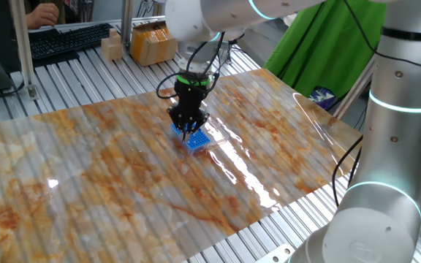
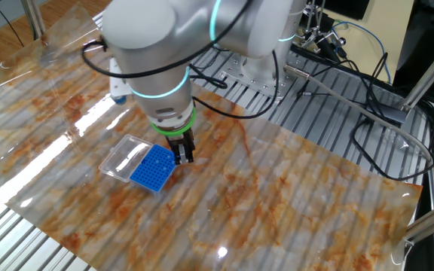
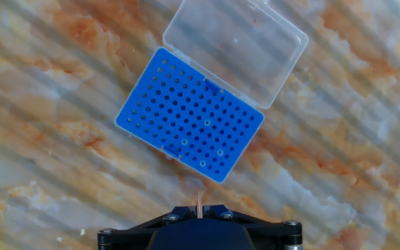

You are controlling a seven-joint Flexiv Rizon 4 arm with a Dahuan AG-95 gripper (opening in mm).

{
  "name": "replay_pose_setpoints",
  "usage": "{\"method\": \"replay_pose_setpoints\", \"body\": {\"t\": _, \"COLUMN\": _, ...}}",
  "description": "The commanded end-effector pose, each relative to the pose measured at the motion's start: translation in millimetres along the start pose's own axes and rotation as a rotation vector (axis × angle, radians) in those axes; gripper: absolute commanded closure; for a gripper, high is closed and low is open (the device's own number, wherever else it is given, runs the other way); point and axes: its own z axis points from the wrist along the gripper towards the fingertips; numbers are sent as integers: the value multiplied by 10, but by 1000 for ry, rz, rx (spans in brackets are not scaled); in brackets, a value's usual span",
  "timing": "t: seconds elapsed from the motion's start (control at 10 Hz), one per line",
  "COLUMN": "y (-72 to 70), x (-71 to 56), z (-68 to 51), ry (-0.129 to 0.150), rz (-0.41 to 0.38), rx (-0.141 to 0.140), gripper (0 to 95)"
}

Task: Insert a small pipette tip into the holder for small pipette tips

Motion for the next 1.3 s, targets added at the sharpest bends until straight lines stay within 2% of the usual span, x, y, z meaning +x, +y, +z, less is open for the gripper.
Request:
{"method": "replay_pose_setpoints", "body": {"t": 0.1, "y": 1, "x": -32, "z": -17, "ry": 15, "rz": -25, "rx": 11, "gripper": 950}}
{"method": "replay_pose_setpoints", "body": {"t": 0.2, "y": 2, "x": -59, "z": -32, "ry": 26, "rz": -41, "rx": 22, "gripper": 950}}
{"method": "replay_pose_setpoints", "body": {"t": 0.8, "y": 6, "x": -220, "z": -82, "ry": 45, "rz": -73, "rx": 30, "gripper": 950}}
{"method": "replay_pose_setpoints", "body": {"t": 1.3, "y": 5, "x": -372, "z": -121, "ry": 85, "rz": -95, "rx": 42, "gripper": 950}}
